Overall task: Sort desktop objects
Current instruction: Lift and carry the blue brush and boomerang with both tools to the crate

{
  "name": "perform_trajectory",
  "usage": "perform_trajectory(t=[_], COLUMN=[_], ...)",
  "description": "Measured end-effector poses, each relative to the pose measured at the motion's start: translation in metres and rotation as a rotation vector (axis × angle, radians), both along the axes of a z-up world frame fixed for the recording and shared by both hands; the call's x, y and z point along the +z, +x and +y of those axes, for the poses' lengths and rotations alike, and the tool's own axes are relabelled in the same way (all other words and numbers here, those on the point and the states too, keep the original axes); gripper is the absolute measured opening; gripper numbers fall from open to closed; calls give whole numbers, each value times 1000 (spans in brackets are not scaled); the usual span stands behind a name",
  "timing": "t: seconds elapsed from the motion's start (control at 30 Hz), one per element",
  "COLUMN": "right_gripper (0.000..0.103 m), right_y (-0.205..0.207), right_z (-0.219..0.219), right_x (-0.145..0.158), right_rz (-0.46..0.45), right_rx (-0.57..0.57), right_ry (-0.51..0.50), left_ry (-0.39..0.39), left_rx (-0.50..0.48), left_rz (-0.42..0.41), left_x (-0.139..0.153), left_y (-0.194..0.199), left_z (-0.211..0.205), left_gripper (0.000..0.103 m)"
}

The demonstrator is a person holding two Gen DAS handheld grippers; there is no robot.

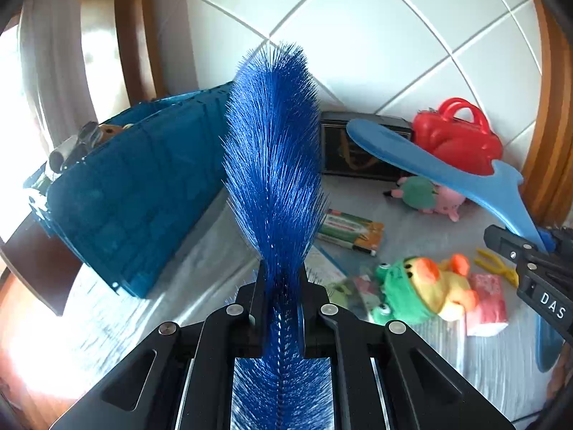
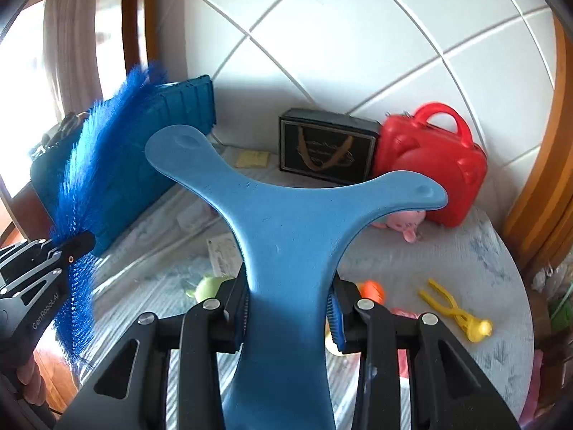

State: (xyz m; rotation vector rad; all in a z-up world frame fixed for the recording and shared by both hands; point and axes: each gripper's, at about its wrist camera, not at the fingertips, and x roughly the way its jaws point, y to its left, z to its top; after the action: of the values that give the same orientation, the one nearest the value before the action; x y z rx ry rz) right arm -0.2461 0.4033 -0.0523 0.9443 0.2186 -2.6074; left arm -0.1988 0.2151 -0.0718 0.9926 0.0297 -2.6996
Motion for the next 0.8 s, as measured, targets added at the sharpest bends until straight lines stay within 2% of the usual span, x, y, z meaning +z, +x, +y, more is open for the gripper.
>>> perform_trajectory(t=[0.17,0.4,0.6,0.8], right_gripper=[35,35,35,35], right_y=[-6,-8,-2,3], right_z=[-39,-81,-127,-179], right_x=[3,14,32,58], right_rz=[13,37,73,102], right_rx=[81,147,125,59], right_ry=[2,5,8,-19], left_ry=[-3,15,9,-31], left_rx=[81,123,90,11], left_rz=[-20,-23,7,42], left_x=[1,2,15,44], left_y=[0,6,5,-1], left_z=[-24,-60,-103,-153], left_gripper=[11,11,11,11])
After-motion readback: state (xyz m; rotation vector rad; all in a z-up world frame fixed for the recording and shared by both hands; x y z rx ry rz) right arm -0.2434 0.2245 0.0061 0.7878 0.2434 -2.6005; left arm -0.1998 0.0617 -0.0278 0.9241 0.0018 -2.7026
